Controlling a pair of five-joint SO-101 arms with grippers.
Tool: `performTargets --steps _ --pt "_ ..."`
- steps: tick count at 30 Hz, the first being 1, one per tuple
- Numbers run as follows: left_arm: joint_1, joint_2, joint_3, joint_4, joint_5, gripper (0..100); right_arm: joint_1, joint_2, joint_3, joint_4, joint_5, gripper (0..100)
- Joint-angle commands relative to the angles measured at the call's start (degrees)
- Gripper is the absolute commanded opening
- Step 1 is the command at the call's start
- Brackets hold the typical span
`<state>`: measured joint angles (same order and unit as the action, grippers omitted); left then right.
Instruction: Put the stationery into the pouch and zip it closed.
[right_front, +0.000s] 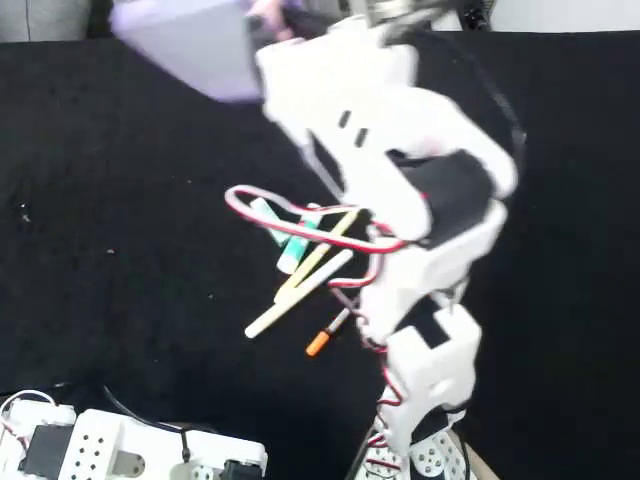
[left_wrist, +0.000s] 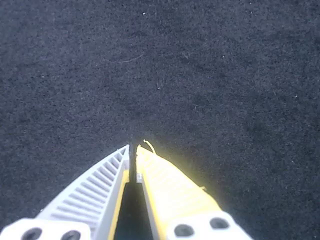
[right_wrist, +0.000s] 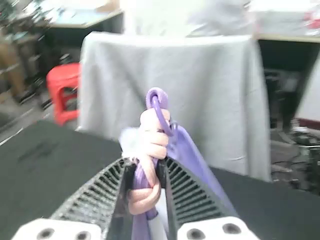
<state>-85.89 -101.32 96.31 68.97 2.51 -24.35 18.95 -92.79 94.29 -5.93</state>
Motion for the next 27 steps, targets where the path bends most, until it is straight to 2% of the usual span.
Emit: performTargets --steps 1,7,12,20,27 --pt "-0.66 -0.18 1.27 0.44 0.26 3 5.63 -3.12 -2.15 -0.62 2.11 1.1" --pt "-0.66 -0.18 1.27 0.44 0.26 3 7.3 -1.45 6.2 7.03 13.71 1.1" --pt "-0.66 -0.18 1.27 0.44 0.26 3 10.81 -3.65 14.37 6.51 19.52 1.1" --pt "-0.66 -0.18 1.27 0.44 0.26 3 20.13 -1.54 14.81 5.54 28.66 1.1" --pt "-0.66 -0.18 1.27 0.44 0.26 3 29.19 2.86 15.16 -1.49 32.26 1.1"
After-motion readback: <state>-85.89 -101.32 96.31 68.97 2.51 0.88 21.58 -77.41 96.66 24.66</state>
